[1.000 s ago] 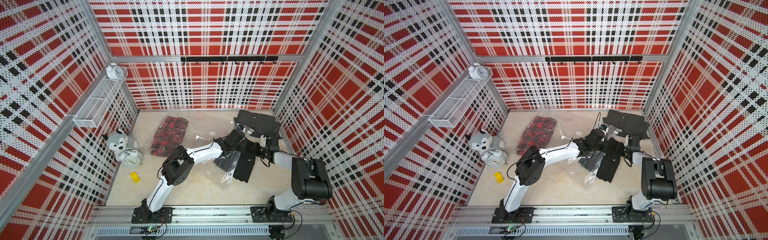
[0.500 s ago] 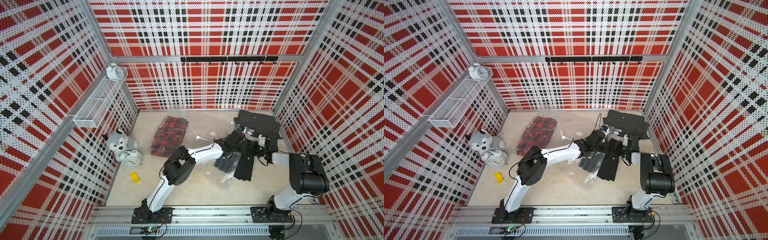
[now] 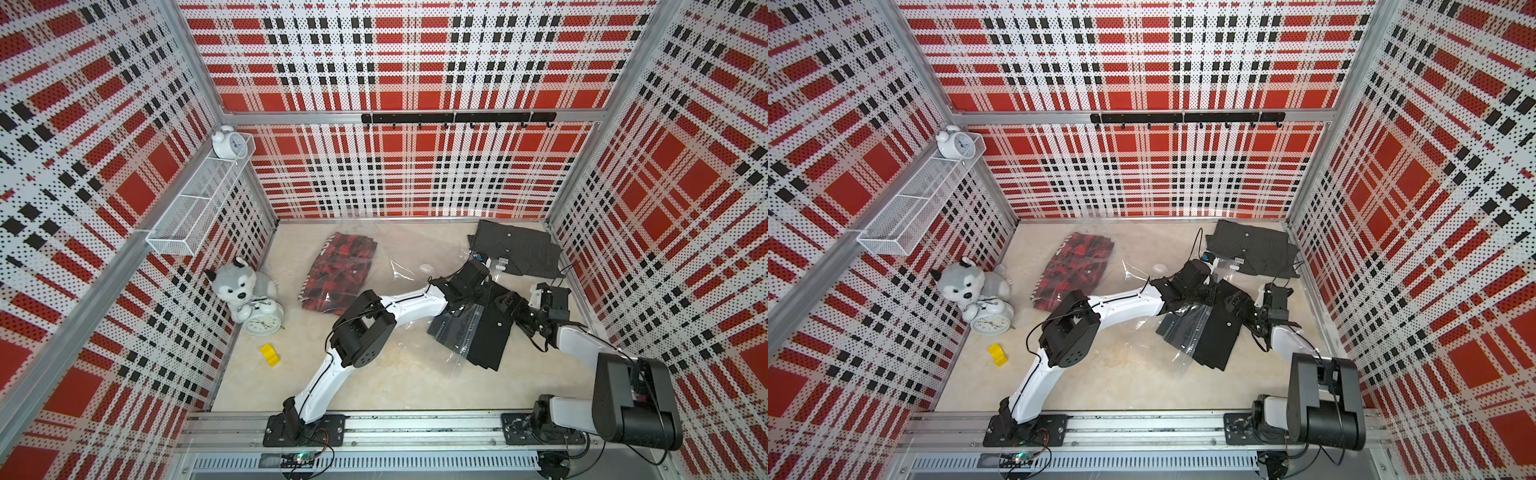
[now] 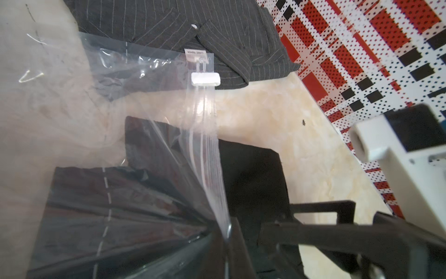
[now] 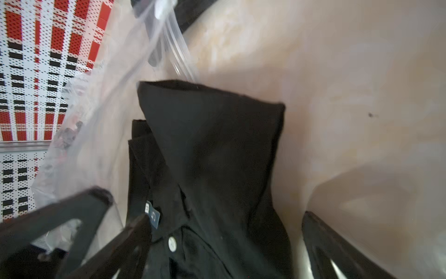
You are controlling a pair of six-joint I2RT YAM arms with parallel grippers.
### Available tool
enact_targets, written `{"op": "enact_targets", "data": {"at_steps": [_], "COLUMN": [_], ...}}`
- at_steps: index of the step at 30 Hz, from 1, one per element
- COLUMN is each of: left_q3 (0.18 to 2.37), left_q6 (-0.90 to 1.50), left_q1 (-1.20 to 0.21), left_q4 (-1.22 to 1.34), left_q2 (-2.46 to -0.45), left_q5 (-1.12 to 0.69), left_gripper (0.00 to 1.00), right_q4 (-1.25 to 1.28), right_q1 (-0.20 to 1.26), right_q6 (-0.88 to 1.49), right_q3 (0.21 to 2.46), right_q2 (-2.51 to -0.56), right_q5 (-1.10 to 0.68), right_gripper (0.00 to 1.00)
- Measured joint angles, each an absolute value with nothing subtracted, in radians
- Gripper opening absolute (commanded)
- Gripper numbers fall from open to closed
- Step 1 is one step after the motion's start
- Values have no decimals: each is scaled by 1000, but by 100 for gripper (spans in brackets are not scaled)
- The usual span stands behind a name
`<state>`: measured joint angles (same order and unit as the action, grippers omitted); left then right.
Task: Place the folded shirt into the vacuum bag
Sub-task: Place the shirt in the vacuum bag.
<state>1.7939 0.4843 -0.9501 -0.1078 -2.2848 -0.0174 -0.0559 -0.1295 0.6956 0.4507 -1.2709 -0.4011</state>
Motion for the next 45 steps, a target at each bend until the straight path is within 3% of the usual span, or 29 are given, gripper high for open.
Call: {"op": "enact_targets", "data": {"at_steps": [3,6,10,13,15,17,26,32,39,45], "left_q3": [1797,1798,1798,1798,1798,1798,1781,1762,1709,1704], "left_q6": [489,491,493,494,495,497,509,513,516,516], "left_q1": [-943,-937,-936,-936,-936,-936,-939,-944,-944,-944], "left_q4": [-100,-96,-90,-89,-89,-88,-67,-51,-27,-22], "left_q2": [-2285,-2285,-2285,-2285,-2285,-2285,-2285,-2282,-2248,-2231], "left_q5": [-22,-24,-27,-27,-27,-27,-33,-35,-44,-46], "left_gripper": [0,0,0,0,0,0,0,0,0,0], "right_q4": [-63,-63,-18,51,98,140,216,247,160,71], "right_q1": [-129,-113,-47,18,54,80,162,174,169,77], "right_q6": [704,731,786,830,862,885,929,923,903,882], "right_q3": [384,315,252,221,212,209,300,323,299,298], "right_q2": [-1188,-1102,-1070,-1100,-1142,-1176,-1262,-1316,-1184,-1069], "right_q5": [-419,-436,-465,-477,-487,-496,-499,-501,-398,-346], "right_gripper": [96,84,58,30,19,15,19,48,78,89]}}
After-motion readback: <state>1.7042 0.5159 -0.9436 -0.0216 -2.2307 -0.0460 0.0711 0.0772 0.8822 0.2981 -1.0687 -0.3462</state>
